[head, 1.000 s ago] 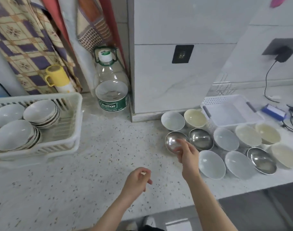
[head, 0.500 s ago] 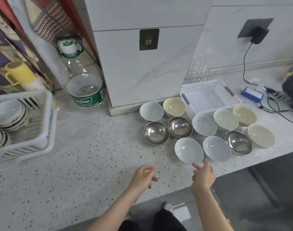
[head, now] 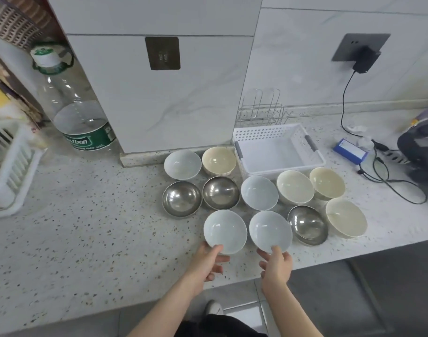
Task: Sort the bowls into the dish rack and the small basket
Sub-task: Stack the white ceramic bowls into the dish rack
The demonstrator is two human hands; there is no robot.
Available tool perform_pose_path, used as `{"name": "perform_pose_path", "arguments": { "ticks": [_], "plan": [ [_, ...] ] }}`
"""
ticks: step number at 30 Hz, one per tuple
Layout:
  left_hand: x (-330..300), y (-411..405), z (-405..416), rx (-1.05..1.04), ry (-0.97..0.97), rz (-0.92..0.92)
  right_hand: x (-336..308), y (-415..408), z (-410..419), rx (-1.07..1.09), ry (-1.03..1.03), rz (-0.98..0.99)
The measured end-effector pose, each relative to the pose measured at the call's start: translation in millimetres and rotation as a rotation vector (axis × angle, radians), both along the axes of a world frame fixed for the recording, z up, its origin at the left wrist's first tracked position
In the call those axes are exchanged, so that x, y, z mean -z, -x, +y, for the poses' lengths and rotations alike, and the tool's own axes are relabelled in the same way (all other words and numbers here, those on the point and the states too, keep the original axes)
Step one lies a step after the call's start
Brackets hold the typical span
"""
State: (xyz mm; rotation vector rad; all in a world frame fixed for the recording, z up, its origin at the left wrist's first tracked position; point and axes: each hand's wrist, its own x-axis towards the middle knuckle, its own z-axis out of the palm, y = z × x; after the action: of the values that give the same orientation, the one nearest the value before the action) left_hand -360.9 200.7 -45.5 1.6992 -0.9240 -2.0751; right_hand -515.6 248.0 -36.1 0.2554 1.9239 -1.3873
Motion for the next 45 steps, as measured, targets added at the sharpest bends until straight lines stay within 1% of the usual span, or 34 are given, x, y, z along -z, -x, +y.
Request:
{"name": "perform_pose_path", "arguments": {
  "ticks": [4, 10, 15, 19, 23, 27, 37, 41, 45],
  "plan": [
    [7.6, 11.9, 3.3, -0.133, 0.006, 0.036, -2.8, 3.9, 3.1, -0.081, 0.017, -0.003],
    [6.2, 5.1, 4.9, -0.241, 0.040, 0.040, -6.9, 5.7, 8.6, -0.072, 0.051, 0.004],
    [-4.2, -24.4, 6.5, -0.329, 0.060, 0.074, -15.8, -11.7, 6.0, -0.079, 0.106, 0.026],
    [-16.0, -61.0, 3.4, -0.412, 0.107, 0.112, -28.8, -40.3, -9.2, -0.127, 0.165, 0.057],
    [-29.8, -113.7, -7.3, -0.460, 0.192, 0.160, -40.7, -88.9, -29.2, -0.207, 0.230, 0.094],
    [-44.4, -187.7, -18.9, -0.496, 0.268, 0.173, -48.5, -160.0, -48.7, -0.260, 0.274, 0.128],
    [-77.2, -420.1, -34.1, -0.535, 0.422, 0.047, -71.9, -365.9, -82.7, -0.380, 0.369, 0.123],
    [-86.5, -482.4, -40.6, -0.587, 0.452, 0.055, -83.4, -416.8, -93.7, -0.432, 0.401, 0.157],
    [-90.3, -513.6, -51.1, -0.656, 0.468, 0.092, -95.1, -438.9, -109.2, -0.485, 0.409, 0.214]
  ]
}}
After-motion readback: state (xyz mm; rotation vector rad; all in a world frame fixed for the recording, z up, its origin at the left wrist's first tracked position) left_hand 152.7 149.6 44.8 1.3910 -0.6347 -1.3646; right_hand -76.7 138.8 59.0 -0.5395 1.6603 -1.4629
